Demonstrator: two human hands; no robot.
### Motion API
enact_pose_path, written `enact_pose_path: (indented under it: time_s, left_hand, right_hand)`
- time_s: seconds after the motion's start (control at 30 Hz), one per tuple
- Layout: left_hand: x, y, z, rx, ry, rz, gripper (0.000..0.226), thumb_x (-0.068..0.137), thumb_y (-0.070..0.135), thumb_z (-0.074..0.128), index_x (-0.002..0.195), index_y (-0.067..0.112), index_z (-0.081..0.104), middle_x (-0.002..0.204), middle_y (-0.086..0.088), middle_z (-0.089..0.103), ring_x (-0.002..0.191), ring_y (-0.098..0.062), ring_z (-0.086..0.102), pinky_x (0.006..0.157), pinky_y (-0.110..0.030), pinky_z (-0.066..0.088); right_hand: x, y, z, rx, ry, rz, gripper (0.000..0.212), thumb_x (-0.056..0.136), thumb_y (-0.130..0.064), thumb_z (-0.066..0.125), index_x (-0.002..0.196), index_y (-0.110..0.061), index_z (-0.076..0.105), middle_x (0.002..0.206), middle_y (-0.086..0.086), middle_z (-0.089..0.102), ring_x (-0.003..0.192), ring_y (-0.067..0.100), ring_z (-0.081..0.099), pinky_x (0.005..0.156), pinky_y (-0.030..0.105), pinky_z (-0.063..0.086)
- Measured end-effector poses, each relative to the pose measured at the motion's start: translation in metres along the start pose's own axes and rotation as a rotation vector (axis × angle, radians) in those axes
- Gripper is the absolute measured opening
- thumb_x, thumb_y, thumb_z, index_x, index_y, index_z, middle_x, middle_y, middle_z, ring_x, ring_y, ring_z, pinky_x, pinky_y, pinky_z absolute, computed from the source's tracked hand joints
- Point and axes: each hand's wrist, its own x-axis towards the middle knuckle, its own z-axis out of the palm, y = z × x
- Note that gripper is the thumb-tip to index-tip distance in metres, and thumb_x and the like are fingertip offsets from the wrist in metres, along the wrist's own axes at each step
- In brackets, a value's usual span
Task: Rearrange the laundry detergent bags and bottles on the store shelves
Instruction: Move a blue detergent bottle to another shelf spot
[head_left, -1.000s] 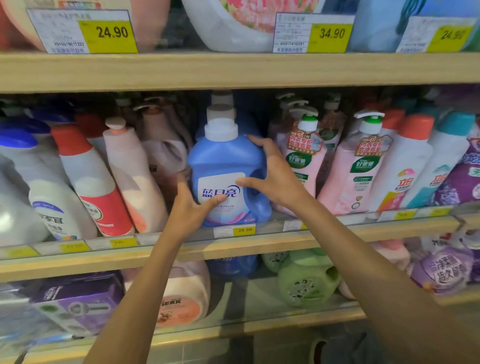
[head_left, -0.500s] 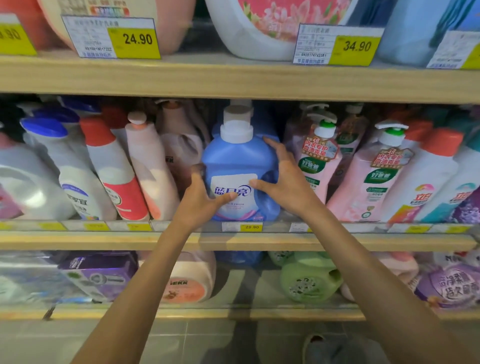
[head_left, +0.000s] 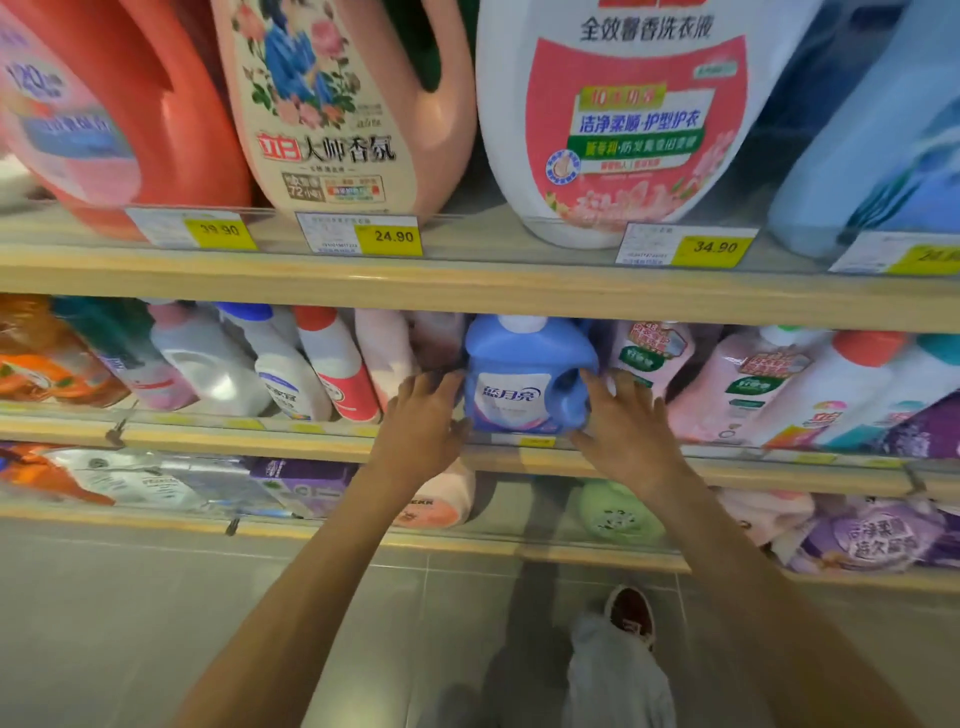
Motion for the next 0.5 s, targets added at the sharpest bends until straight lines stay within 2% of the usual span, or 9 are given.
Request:
enact_pose_path:
  time_s: [0.1,0.2,0.37,0.5]
  left_hand:
    - [-0.025,0.009,-0.039,0.114,-0.041,-0.032,0.054,0.094,0.031,0.060,0.145,0.018,0.047,0.137,-0.016,0.052,0.129,-0.039,0.045,0.099,-0.048,0.046]
    - [-0.048,0.019,-0.082,0.217,-0.103,-0.057,0.049,0.098,0.036,0.052,0.145,0.023,0.044,0.136,-0.012,0.054,0.127,-0.037,0.048,0.098,-0.044,0.043]
    - [-0.080,0.040,-0.155,0.325,-0.187,-0.079,0.050,0.100,0.043,0.049,0.145,0.023,0.041,0.140,-0.011,0.051,0.129,-0.038,0.048,0.101,-0.046,0.042]
    - [-0.097,0.064,-0.206,0.308,-0.238,-0.053,0.051,0.100,0.047,0.048,0.143,0.021,0.042,0.140,-0.011,0.052,0.127,-0.038,0.050,0.100,-0.045,0.043]
  right_hand:
    - [-0.019,-0.007,-0.026,-0.021,-0.037,-0.022,0.059,0.090,-0.043,0.061,0.139,-0.013,0.046,0.140,0.017,0.043,0.132,0.037,0.038,0.108,0.044,0.035]
    - [-0.041,-0.020,-0.059,-0.073,-0.108,-0.022,0.059,0.091,-0.046,0.058,0.141,-0.018,0.045,0.139,0.014,0.046,0.130,0.036,0.040,0.104,0.043,0.040]
    - [-0.081,-0.046,-0.124,-0.087,-0.238,-0.045,0.067,0.090,-0.048,0.060,0.148,-0.025,0.037,0.141,0.011,0.043,0.131,0.034,0.040,0.103,0.043,0.041]
    - [-0.106,-0.057,-0.183,-0.076,-0.312,-0.013,0.060,0.090,-0.048,0.060,0.143,-0.025,0.043,0.139,0.010,0.046,0.128,0.033,0.045,0.097,0.040,0.045]
